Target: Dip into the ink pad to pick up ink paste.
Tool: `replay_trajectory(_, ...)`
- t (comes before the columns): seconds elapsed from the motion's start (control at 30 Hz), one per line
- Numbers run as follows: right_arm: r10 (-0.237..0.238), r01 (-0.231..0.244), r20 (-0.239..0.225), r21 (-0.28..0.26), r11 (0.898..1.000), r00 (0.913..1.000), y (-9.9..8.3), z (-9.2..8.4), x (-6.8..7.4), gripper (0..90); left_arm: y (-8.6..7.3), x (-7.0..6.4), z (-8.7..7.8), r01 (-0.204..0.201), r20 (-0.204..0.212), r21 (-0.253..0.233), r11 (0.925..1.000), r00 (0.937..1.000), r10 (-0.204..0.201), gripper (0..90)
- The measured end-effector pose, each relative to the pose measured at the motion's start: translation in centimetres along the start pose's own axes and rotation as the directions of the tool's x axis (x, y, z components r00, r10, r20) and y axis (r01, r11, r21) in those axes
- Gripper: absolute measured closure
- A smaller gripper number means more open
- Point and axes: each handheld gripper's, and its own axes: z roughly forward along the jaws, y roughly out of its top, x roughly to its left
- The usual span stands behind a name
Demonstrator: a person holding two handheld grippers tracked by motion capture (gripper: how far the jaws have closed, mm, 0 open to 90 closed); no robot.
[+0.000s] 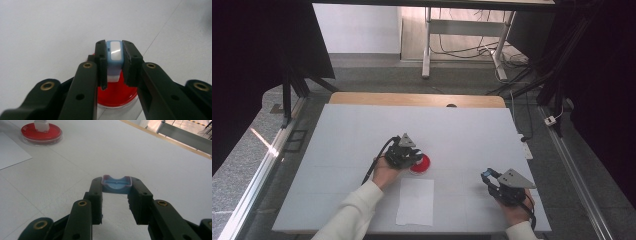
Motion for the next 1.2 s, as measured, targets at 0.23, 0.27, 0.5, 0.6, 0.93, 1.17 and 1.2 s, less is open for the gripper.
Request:
replay_trajectory(0.23, 0.001, -0.001, 0.003, 0.004, 1.000, 1.0000, 0.0, -0.1, -0.1, 65.1, 0.0, -0.1, 0.2, -0.016, -0.008, 0.018, 0.9997, 0.9998, 0.016, 75.9)
replay_trajectory(0.27, 0.002, -0.002, 0.003, 0.001, 1.000, 1.0000, 0.0, -0.1, 0.0, 65.1, 0.0, -0.1, 0.2, -0.016, -0.008, 0.019, 0.9997, 0.9998, 0.016, 75.9)
replay_trajectory(0.5, 0.002, -0.002, 0.001, -0.001, 1.000, 1.0000, 0.0, 0.0, 0.0, 65.1, -0.2, -0.2, 0.3, -0.014, -0.007, 0.016, 0.9998, 0.9999, 0.014, 76.1)
replay_trajectory(0.6, 0.000, 0.000, 0.000, -0.001, 1.000, 1.0000, 0.0, 0.0, 0.0, 65.1, -0.2, -0.1, 0.3, -0.015, -0.005, 0.017, 0.9997, 0.9999, 0.015, 76.1)
replay_trajectory(0.93, 0.003, -0.003, 0.001, -0.003, 1.000, 1.0000, 0.0, 0.0, 0.0, 65.1, 0.0, 0.0, -0.3, -0.010, 0.014, 0.001, 0.9999, 0.9998, 0.010, 75.8)
replay_trajectory(1.17, 0.003, -0.003, 0.003, 0.000, 1.000, 1.0000, 0.1, -0.1, -0.1, 65.1, 1.0, -0.2, -2.5, -0.013, 0.007, -0.069, 0.9975, 0.9999, 0.013, 75.7)
replay_trajectory(1.2, 0.003, -0.003, 0.003, 0.000, 1.000, 1.0000, 0.1, -0.1, -0.1, 65.1, 1.1, -0.2, -2.7, -0.013, 0.008, -0.072, 0.9973, 0.9999, 0.014, 75.8)
